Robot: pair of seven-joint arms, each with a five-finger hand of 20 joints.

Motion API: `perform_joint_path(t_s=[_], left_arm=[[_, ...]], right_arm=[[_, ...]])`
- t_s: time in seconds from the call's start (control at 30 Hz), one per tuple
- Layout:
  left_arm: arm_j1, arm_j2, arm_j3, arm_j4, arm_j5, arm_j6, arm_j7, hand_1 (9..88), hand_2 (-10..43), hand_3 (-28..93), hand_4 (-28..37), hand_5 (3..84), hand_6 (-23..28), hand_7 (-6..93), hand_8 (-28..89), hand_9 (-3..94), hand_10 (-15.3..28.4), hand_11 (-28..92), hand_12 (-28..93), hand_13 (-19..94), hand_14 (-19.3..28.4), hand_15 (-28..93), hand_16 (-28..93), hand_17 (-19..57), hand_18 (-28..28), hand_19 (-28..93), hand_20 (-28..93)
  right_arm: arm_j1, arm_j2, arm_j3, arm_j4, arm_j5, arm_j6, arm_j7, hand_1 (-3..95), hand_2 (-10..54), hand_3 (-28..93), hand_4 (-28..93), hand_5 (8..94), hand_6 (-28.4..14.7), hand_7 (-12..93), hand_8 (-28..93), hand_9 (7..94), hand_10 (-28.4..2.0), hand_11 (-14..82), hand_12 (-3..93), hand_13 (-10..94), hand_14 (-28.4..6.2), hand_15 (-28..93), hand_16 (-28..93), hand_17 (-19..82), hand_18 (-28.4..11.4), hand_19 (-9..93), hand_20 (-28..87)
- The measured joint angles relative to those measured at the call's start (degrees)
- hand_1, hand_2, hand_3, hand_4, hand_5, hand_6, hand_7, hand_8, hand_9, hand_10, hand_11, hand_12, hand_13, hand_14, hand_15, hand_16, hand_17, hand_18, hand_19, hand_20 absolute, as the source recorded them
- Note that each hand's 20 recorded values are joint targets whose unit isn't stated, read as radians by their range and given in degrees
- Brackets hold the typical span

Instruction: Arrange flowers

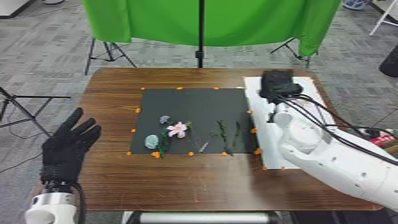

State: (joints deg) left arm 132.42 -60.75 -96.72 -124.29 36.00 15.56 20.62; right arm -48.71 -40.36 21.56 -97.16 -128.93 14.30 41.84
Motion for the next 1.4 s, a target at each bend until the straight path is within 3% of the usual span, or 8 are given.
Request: perform_joint_path(t_s=[0.17,0.47,0.83,1.07,1.17,1.4], left_arm=[[0.10,0.00,0.06,0.00,0.01,-0.03,0.00,21.4,6.8,80,-28.3,35.8,7.6,7.0,-8,31.9,19.6,22,11,20,27.2,55,-11,-8.2,28.4,58,0],[-0.06,-0.08,0.07,0.00,0.18,-0.19,-0.69,21.4,6.9,80,-28.3,35.9,7.7,6.9,-8,31.9,19.7,22,10,20,27.1,55,-11,-8.2,28.4,58,0],[-0.32,-0.26,-0.01,0.04,0.38,-0.41,-1.29,21.3,6.8,80,-28.3,35.9,7.7,6.9,-8,31.9,19.6,22,11,20,27.2,55,-11,-8.3,28.4,58,0],[-0.31,-0.26,-0.04,0.04,0.41,-0.41,-1.57,21.4,6.9,80,-28.3,35.9,7.7,6.9,-8,31.9,19.6,22,11,20,27.1,55,-11,-8.2,28.4,58,0],[-0.31,-0.27,-0.06,0.04,0.45,-0.41,-1.66,21.5,7.0,80,-28.3,35.9,7.7,7.0,-8,31.9,19.6,22,11,20,27.1,55,-11,-8.2,28.4,58,0],[-0.24,-0.40,-0.13,0.01,0.56,-0.40,-1.99,21.8,7.0,80,-28.3,35.9,7.8,7.0,-8,31.8,19.6,23,11,20,27.1,55,-11,-8.2,28.4,58,0]], right_arm=[[-0.24,-3.08,-1.15,-5.43,-2.40,-3.71,-5.63,55.0,-9.5,72,-28,83.4,4.2,23,0,90.6,-4.9,18.4,40.3,68,-3.5,71,30,22,-19.5,83,46],[-1.66,-11.75,-6.05,-4.61,-5.15,-6.41,-6.92,54.5,-9.5,72,-28,81.4,4.5,23,-1,88.8,-5.1,20.2,40.4,67,-3.7,72,30,21,-19.5,83,46],[-2.60,-11.64,-6.85,-4.35,-5.78,-8.32,-6.59,52.2,-9.5,71,-28,78.3,3.7,22,-2,85.7,-6.0,22.4,39.2,64,-5.3,74,28,19,-19.8,82,47],[-6.46,-10.30,-1.87,-6.83,-5.73,-16.85,-7.73,36.6,-9.5,80,-28,67.7,2.1,19,-14,72.3,-10.8,47.0,23.1,58,-9.6,79,21,14,-20.9,79,52],[-7.93,-9.89,-0.40,-7.75,-5.68,-19.46,-8.58,33.9,-9.5,79,-28,66.8,1.5,19,-14,70.8,-11.2,48.8,21.9,57,-10.1,80,21,13,-21.2,78,53],[-8.93,-9.08,0.40,-9.02,-4.85,-18.19,-9.11,32.0,-9.5,77,-28,64.9,0.9,18,-14,69.1,-11.9,49.9,21.2,56,-10.6,80,20,13,-21.4,78,53]])
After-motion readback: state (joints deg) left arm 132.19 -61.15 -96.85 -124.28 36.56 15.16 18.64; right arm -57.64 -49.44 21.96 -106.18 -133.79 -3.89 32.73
